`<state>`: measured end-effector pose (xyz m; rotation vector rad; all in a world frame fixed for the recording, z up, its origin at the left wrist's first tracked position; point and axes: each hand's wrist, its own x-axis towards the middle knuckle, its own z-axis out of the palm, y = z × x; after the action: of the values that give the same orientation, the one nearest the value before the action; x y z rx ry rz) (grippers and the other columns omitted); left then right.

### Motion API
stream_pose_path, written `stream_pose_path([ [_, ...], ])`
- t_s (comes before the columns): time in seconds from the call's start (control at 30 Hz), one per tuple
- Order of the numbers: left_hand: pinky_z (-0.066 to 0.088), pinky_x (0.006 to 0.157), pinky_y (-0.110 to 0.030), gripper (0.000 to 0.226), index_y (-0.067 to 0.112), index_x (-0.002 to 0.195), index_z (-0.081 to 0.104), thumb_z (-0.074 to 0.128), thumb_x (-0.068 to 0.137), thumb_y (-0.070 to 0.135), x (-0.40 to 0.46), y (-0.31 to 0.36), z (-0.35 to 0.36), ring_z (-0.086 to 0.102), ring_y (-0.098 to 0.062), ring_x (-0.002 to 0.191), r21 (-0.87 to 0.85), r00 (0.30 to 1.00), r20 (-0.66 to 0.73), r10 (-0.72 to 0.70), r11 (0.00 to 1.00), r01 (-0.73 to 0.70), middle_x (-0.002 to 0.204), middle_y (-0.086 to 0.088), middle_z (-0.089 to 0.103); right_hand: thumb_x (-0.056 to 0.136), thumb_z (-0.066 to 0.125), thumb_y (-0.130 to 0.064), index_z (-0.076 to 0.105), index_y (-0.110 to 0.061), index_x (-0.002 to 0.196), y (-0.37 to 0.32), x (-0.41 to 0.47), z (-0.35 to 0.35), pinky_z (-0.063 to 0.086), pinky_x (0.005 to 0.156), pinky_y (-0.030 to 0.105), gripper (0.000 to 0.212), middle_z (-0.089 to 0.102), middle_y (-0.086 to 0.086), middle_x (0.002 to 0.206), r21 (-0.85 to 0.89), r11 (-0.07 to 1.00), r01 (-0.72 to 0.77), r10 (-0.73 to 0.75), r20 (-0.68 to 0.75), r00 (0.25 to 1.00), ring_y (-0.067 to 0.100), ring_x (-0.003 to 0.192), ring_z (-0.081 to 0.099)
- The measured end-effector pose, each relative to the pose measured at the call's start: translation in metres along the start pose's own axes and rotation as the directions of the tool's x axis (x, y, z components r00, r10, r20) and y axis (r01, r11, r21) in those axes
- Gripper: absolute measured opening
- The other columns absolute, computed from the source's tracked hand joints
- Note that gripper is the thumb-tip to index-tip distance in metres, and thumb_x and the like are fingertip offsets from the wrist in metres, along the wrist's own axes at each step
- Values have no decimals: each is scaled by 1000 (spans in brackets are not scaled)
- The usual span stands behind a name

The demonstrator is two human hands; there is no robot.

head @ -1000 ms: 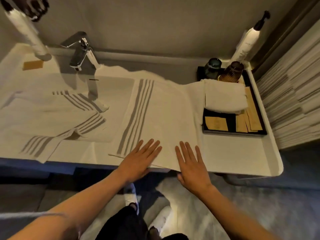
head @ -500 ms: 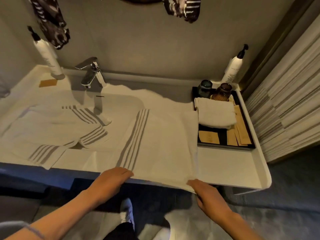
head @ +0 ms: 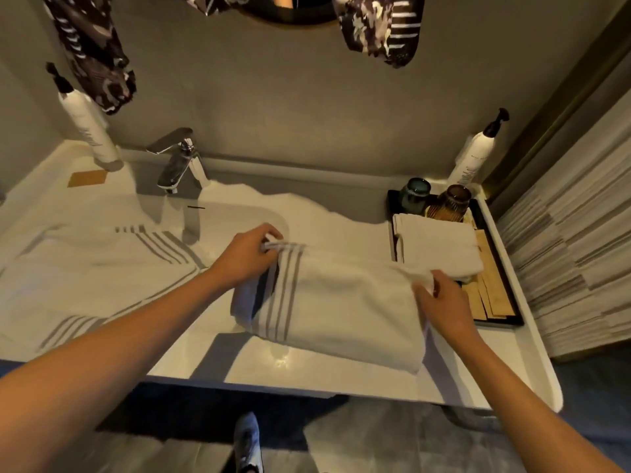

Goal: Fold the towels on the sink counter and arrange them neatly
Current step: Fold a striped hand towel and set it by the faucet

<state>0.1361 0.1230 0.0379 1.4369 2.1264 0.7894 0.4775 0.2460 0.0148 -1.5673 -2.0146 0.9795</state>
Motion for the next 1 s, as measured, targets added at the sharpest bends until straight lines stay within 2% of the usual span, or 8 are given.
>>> stream_pose_path([
  [0.07, 48, 89, -44, 42, 11, 130, 53, 63, 91, 23, 14, -3, 25, 58, -36, 110, 164, 984, -172, -40, 984, 69, 123, -15, 61, 94, 58, -20, 52, -14, 124, 0, 3, 15, 50, 87, 36, 31, 59, 4, 115, -99, 995, 0, -18, -177, 984, 24, 107, 57],
  [0.13, 43, 95, -44, 41, 8, 131, 53, 59, 94, 22, 9, -8, 59, 54, -37, 114, 360, 960, -223, 169, 930, -80, 129, -14, 56, 95, 56, -17, 51, -15, 128, -4, -7, 40, 45, 100, 39, 33, 55, 4, 125, -217, 961, 174, -234, -291, 928, 21, 116, 52],
  [0.23, 25, 117, -43, 37, 11, 132, 57, 46, 100, 25, -6, -7, 112, 48, -32, 130, 417, 883, 52, 467, 793, -444, 140, -10, 54, 96, 52, -14, 58, -9, 129, -12, -15, 95, 31, 113, 45, 34, 58, 9, 134, -439, 778, 450, -504, -9, 864, 26, 129, 49],
  [0.3, 7, 123, -39, 50, 12, 148, 42, 35, 103, 31, -15, -12, 137, 28, -26, 147, 391, 861, 254, 441, 767, -508, 156, -8, 38, 100, 43, -25, 50, -11, 140, -8, -12, 125, 19, 118, 44, 43, 48, 8, 147, -511, 717, 475, -449, 184, 875, 25, 141, 37],
  [0.4, 3, 123, -38, 56, 21, 158, 14, 20, 107, 43, -16, -33, 150, -2, -14, 152, 409, 891, 310, 330, 800, -439, 165, 2, 10, 103, 27, -41, 29, -19, 152, 11, -1, 140, 12, 120, 43, 54, 25, 2, 160, -559, 726, 401, -327, 232, 916, 21, 149, 20],
  [0.8, 2, 123, -44, 60, 22, 159, 3, 16, 105, 47, -16, -36, 150, -7, -15, 152, 482, 904, 322, 282, 773, -413, 166, 0, -2, 102, 28, -43, 19, -19, 155, 9, 5, 141, 7, 122, 45, 59, 14, 1, 163, -549, 746, 376, -264, 274, 925, 18, 151, 8],
  [0.9, -5, 123, -43, 59, 21, 159, 5, 23, 105, 39, -15, -23, 145, -4, -22, 153, 454, 903, 335, 270, 793, -406, 165, -2, -5, 98, 46, -29, 47, -16, 141, -5, -14, 118, 27, 117, 46, 45, 42, 7, 151, -382, 876, 295, -270, 119, 956, 23, 143, 32],
  [1.0, 3, 123, -42, 58, 17, 157, 20, 34, 102, 30, -18, -11, 142, 9, -27, 152, 423, 862, 355, 361, 760, -493, 164, -7, 11, 90, 62, -27, 57, -16, 113, -1, -41, 75, 45, 89, 38, 26, 59, 1, 112, -272, 959, 78, -167, -321, 932, 19, 105, 53],
])
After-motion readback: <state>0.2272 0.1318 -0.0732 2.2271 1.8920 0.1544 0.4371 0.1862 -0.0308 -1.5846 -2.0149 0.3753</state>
